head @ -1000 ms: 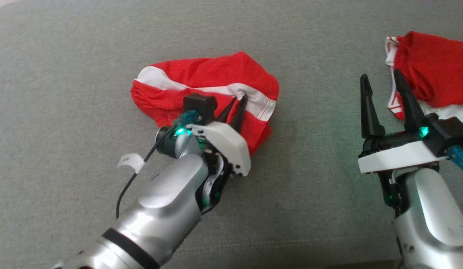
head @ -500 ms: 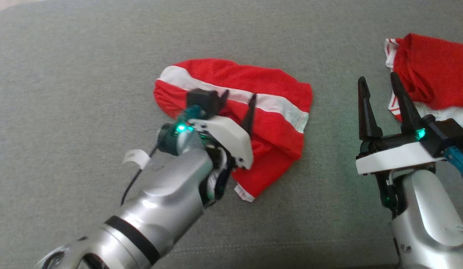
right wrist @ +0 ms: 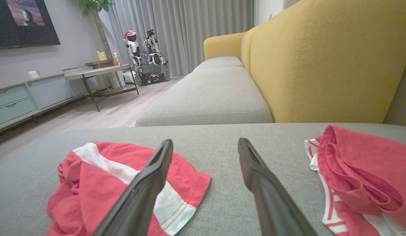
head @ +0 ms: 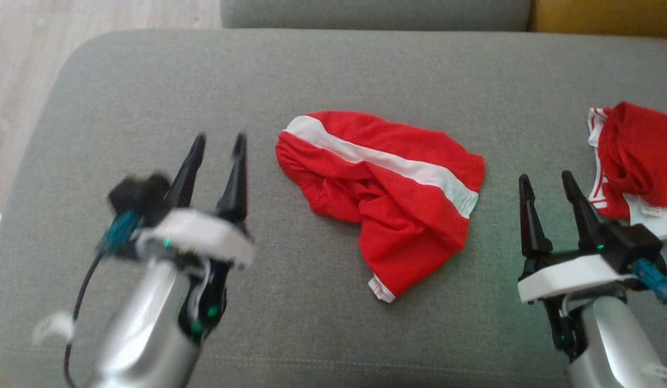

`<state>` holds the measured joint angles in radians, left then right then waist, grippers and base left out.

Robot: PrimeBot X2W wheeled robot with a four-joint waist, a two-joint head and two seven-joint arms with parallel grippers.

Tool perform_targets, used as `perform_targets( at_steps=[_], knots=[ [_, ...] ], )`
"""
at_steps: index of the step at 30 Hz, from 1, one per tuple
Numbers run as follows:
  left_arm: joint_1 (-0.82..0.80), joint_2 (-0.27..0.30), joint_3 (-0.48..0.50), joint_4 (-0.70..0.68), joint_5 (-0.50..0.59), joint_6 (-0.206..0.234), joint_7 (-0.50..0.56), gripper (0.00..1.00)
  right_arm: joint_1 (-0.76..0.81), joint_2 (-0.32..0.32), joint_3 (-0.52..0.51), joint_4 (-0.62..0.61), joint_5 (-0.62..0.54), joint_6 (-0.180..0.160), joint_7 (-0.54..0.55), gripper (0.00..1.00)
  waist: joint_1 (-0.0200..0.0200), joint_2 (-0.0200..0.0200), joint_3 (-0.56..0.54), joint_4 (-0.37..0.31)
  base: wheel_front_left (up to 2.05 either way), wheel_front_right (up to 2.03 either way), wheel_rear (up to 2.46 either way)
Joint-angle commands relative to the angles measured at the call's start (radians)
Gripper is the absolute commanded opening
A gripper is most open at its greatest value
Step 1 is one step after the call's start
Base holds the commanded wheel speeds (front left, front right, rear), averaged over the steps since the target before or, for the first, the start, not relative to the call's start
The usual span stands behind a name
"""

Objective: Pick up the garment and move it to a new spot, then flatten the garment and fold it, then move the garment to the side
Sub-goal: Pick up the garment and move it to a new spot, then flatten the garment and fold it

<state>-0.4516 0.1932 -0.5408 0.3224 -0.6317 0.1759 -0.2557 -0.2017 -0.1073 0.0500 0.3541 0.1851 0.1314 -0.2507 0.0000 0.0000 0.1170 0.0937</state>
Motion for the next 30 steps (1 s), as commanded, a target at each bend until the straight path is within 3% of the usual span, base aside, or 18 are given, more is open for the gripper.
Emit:
perform_targets(
  at_steps=[1, 7, 13, 30],
  knots=[
    [0.037, 0.008, 0.099, -0.086, 0.046, -0.027, -0.006, 1.00, -0.003, 0.006, 0.014, -0.027, 0.003, -0.001, -0.005, 1.00, 0.0000, 0.0000, -0.019, 0.015, 0.00, 0.00, 0.00],
    [0.272, -0.100, 0.308, -0.204, 0.140, -0.127, -0.006, 1.00, 0.032, 0.018, 0.006, -0.024, 0.002, -0.001, 0.008, 1.00, 0.0000, 0.0000, -0.029, 0.019, 0.00, 0.00, 0.00],
    [0.314, -0.141, 0.388, -0.189, 0.222, -0.199, -0.006, 1.00, 0.028, 0.019, 0.013, -0.008, -0.005, -0.001, 0.057, 1.00, 0.0000, 0.0000, -0.016, 0.029, 0.00, 0.00, 0.00],
    [0.266, -0.143, 0.307, -0.179, 0.166, -0.176, -0.006, 1.00, -0.125, 0.007, 0.052, 0.188, 0.035, -0.001, 0.186, 1.00, 0.0000, 0.0000, 0.081, 0.092, 0.00, 0.00, 0.00]
  ],
)
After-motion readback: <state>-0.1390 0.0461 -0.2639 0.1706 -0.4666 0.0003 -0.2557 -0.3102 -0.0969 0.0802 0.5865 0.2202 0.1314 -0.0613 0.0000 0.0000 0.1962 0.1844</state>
